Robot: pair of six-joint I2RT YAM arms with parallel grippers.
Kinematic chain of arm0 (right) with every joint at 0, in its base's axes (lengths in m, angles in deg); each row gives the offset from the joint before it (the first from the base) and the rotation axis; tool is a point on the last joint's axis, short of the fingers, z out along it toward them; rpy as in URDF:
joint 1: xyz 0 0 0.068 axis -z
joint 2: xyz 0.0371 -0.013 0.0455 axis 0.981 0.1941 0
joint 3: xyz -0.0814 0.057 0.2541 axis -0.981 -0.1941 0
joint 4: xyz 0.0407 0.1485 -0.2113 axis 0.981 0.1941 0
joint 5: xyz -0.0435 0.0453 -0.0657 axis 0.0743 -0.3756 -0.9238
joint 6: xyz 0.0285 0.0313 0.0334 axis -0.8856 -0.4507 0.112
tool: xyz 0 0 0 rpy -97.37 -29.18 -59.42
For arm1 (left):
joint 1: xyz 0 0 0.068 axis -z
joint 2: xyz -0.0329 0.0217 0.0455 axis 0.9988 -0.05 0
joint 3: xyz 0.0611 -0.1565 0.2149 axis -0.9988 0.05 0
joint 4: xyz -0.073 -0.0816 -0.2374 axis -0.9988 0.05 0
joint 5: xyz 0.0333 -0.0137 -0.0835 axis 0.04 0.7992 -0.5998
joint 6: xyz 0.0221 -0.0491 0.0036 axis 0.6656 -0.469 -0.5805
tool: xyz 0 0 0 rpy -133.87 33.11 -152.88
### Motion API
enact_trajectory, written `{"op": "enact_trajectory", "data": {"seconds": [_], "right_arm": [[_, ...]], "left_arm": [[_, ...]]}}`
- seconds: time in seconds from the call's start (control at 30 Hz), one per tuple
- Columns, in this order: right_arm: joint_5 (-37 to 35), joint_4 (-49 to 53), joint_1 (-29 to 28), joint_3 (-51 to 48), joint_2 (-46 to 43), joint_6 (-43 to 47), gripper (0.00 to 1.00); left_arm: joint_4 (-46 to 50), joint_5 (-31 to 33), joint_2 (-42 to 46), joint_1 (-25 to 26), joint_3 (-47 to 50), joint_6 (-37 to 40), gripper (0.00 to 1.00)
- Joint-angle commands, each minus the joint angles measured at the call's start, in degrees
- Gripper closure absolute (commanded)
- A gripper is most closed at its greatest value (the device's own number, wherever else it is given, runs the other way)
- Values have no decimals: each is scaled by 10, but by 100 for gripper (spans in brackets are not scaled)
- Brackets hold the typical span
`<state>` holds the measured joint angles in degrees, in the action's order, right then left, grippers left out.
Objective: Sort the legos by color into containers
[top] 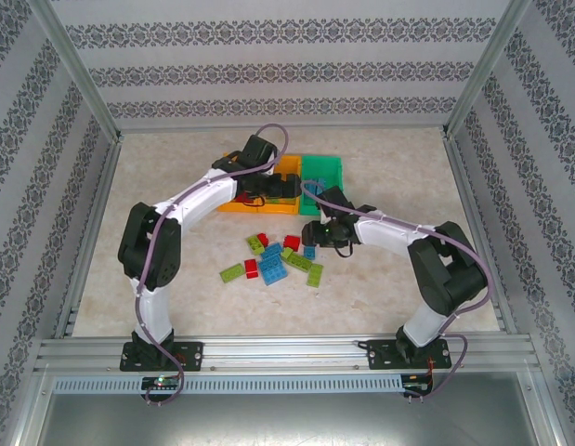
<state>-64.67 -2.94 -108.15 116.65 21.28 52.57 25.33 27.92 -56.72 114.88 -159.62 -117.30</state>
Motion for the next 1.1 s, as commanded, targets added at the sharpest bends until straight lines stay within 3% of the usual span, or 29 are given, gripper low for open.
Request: {"op": "enact_trajectory", "data": {"seconds": [0.0,0.37,0.63,0.77,1.07], "right_arm": [[-28,27,16,-11,-27,5,44],[-8,12,2,3,-36,-7,38],[-10,16,-5,35,27,0,40],[-21,22,-4,53,55,0,46],[-35,34,-6,64,54,6,73]], "left_arm": [[-15,14,36,-4,22,-10,0],[-16,40,74,-9,71,-7,0],[-24,72,112,-16,120,-14,0],[-27,95,135,-21,150,-21,0],[-53,131,209,-59,238,-43,0]]}}
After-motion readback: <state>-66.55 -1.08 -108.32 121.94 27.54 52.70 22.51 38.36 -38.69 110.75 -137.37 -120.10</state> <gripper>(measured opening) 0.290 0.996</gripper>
